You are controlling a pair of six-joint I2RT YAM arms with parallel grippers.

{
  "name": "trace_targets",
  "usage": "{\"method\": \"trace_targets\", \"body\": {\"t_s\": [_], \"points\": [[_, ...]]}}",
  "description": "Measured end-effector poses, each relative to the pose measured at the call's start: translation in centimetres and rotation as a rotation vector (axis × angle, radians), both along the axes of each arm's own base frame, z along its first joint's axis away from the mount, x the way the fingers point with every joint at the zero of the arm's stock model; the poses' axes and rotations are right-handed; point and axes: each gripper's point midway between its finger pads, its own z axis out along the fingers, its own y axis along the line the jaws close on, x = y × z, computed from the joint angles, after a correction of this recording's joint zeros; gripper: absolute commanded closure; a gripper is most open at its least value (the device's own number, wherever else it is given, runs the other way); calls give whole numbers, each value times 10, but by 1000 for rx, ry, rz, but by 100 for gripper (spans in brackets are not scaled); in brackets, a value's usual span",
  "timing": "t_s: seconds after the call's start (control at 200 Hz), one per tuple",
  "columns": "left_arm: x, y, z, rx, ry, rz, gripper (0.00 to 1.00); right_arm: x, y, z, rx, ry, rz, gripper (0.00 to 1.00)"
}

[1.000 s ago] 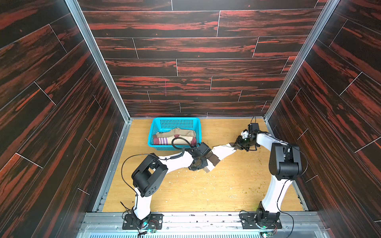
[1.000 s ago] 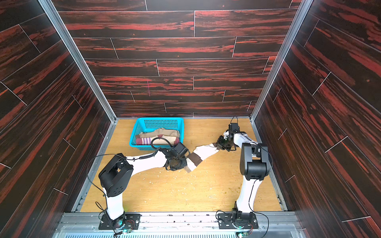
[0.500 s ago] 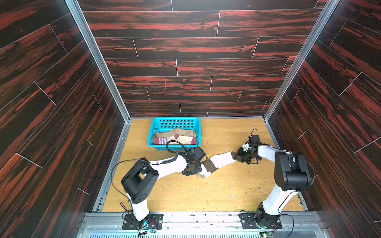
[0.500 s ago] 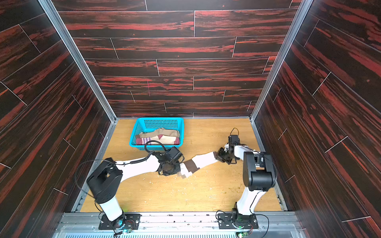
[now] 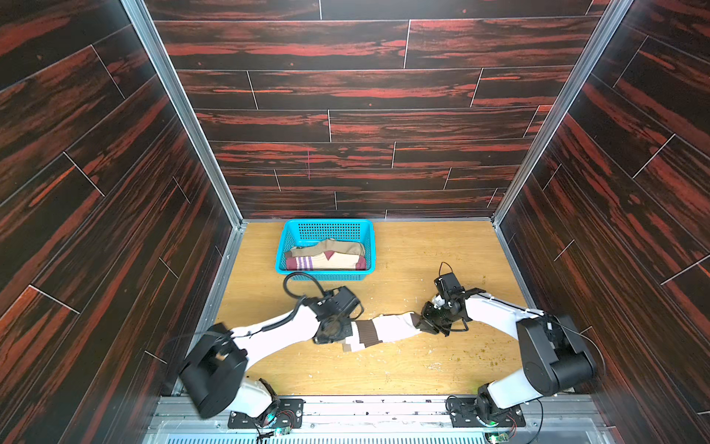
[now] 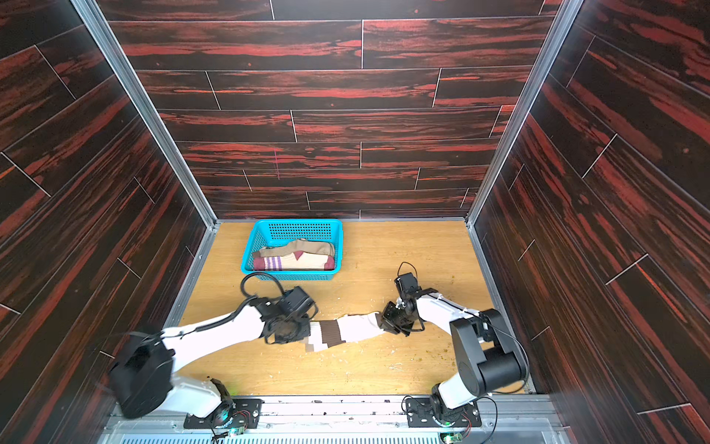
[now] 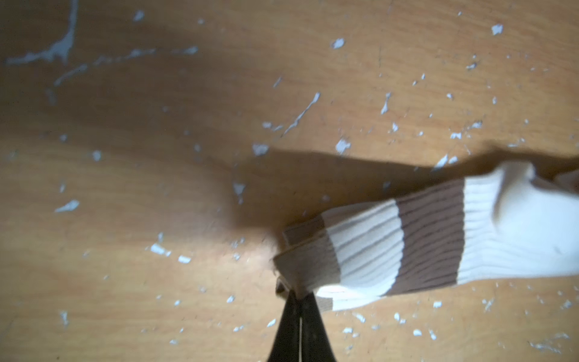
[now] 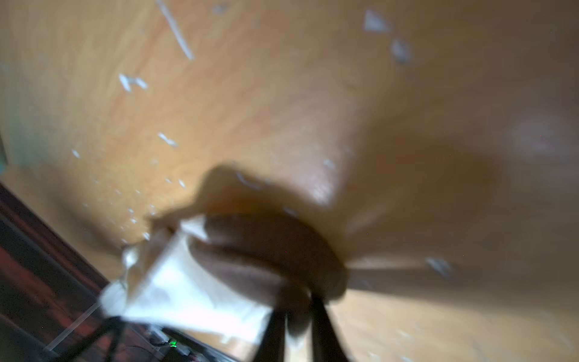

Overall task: Place the socks together as a pair
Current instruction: Place the sock in the sock, then pick up a pair of socks from the center of the board.

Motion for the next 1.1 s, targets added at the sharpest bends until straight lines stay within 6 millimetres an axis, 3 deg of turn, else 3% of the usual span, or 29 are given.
{"method": "trace_targets", "body": {"t_s": [0.12, 0.22, 0.406, 0.426, 0.451, 0.566, 0.782, 1.102], "points": [[-11, 4, 4, -39, -5, 15, 77, -2, -7, 3, -39, 10, -4, 57], [-14, -2, 12, -76, -25, 21, 56, -1, -12, 9, -73, 1, 7, 53], [-18, -20, 32, -170, -72, 46, 37, 7, -18, 27, -111, -66, 36, 49], [-18, -21, 34, -176, -75, 48, 25, 8, -17, 28, -112, -73, 42, 48], [-19, -22, 36, -188, -77, 59, 20, 10, -17, 28, -115, -78, 49, 48], [-21, -22, 38, -240, -92, 128, 17, 13, -16, 22, -121, -81, 79, 47], [-28, -15, 22, -212, -62, 243, 17, 19, -12, 6, -113, -88, 108, 47], [-32, -19, -16, -137, -15, 330, 22, 22, -5, -1, -77, -105, 123, 52]]}}
